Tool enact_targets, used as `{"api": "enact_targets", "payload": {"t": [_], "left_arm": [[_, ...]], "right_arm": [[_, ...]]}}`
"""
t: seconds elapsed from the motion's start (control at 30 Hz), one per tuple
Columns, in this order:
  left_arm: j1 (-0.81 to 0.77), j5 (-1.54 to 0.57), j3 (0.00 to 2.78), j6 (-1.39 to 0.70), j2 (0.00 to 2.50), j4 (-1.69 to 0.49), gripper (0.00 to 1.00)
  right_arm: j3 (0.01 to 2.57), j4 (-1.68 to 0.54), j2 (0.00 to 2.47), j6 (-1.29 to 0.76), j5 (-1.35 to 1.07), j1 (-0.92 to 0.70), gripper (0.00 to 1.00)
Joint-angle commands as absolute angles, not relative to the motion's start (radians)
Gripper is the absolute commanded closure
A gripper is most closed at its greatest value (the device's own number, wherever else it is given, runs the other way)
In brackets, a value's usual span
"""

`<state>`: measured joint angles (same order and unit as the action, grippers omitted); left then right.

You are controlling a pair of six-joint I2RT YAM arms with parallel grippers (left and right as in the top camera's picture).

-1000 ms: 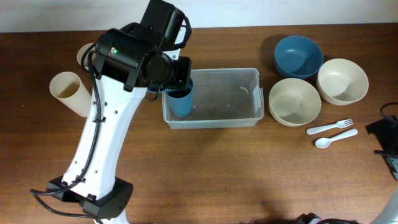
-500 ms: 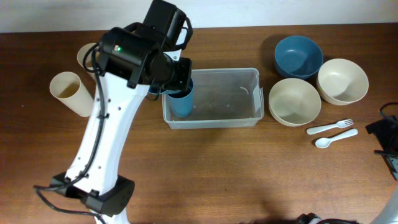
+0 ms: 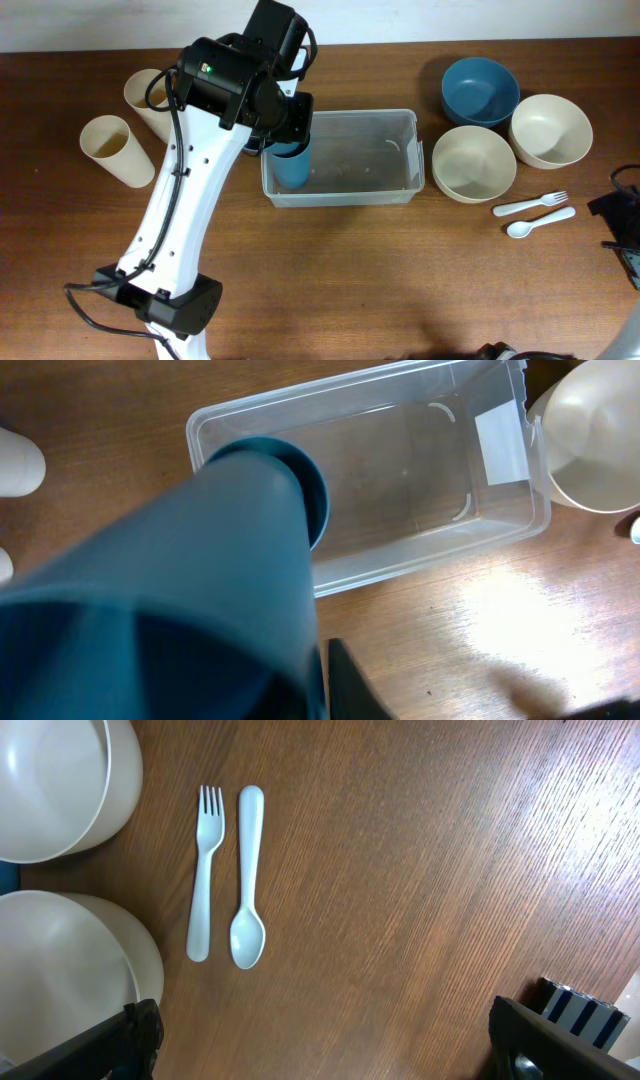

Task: Pack container
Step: 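Lower the blue cup into the first blue cup and open the left gripper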

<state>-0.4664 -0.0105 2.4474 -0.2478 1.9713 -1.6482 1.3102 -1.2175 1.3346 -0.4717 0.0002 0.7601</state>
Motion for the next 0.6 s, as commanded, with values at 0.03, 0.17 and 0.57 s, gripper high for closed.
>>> {"api": "enact_targets", "payload": {"t": [0.03, 0.17, 0.57], "left_arm": [[-0.471, 0.004, 2.449, -0.233, 1.965, -1.643, 0.88], [-0.471, 0.003, 2.449, -0.233, 1.965, -1.643, 0.84], [-0.47, 0.012, 2.459, -0.229, 1.965, -1.603, 0.65]], "right_arm": [[1.307, -1.214, 1.336, -0.48, 0.012, 0.766, 0.01], [1.307, -1.214, 1.336, -0.48, 0.012, 0.766, 0.01], [1.307, -1.214, 1.336, -0.48, 0.012, 0.766, 0.01]]}}
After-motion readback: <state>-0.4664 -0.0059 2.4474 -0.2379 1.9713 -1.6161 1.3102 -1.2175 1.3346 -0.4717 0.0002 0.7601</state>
